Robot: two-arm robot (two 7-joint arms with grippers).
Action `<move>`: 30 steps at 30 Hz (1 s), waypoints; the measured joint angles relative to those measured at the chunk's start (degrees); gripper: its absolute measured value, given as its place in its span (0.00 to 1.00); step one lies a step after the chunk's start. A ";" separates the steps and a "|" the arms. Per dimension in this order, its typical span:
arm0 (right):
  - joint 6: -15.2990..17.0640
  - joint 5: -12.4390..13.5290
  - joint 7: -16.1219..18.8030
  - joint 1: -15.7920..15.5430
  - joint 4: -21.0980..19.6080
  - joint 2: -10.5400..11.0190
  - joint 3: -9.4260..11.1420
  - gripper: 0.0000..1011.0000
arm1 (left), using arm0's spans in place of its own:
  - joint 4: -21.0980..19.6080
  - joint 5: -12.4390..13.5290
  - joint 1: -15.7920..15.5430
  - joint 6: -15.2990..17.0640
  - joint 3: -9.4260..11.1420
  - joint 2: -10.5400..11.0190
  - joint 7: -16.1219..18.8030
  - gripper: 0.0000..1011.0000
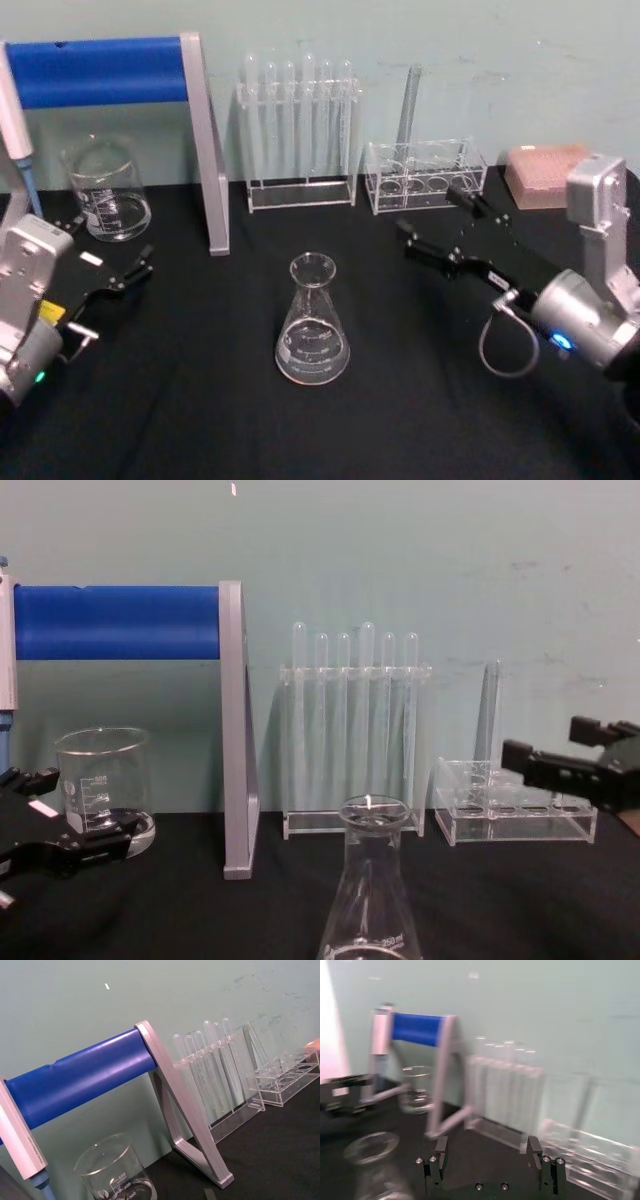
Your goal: Grasp the erlenmeyer flask with one hand, shake it three times, then place it back.
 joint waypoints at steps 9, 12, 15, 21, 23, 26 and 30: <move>0.48 -7.15 -11.10 2.17 6.78 -7.91 -0.91 0.99 | 0.00 0.00 0.00 0.00 0.00 0.00 0.00 0.99; 0.64 -8.20 -12.00 2.37 8.61 -9.22 -1.19 0.99 | 0.00 0.00 0.00 0.00 0.00 0.00 0.00 0.99; 0.67 -9.12 -12.47 2.38 9.84 -10.00 -1.33 0.99 | 0.00 0.00 0.00 0.00 0.00 0.00 0.00 0.99; 0.20 -10.89 -13.19 2.36 11.26 -10.91 -1.30 0.99 | 0.00 0.00 0.00 0.00 0.00 0.00 0.00 0.99; 0.20 -10.86 -13.19 2.36 11.25 -10.88 -1.29 0.99 | 0.00 0.00 0.00 0.00 0.00 0.00 0.00 0.99; 0.21 -10.85 -13.19 2.36 11.20 -10.85 -1.29 0.99 | 0.00 0.00 0.00 0.00 0.00 0.00 0.00 0.99; 0.27 -10.75 -13.14 2.37 11.09 -10.79 -1.30 0.99 | 0.00 0.00 0.00 0.00 0.00 0.00 0.00 0.99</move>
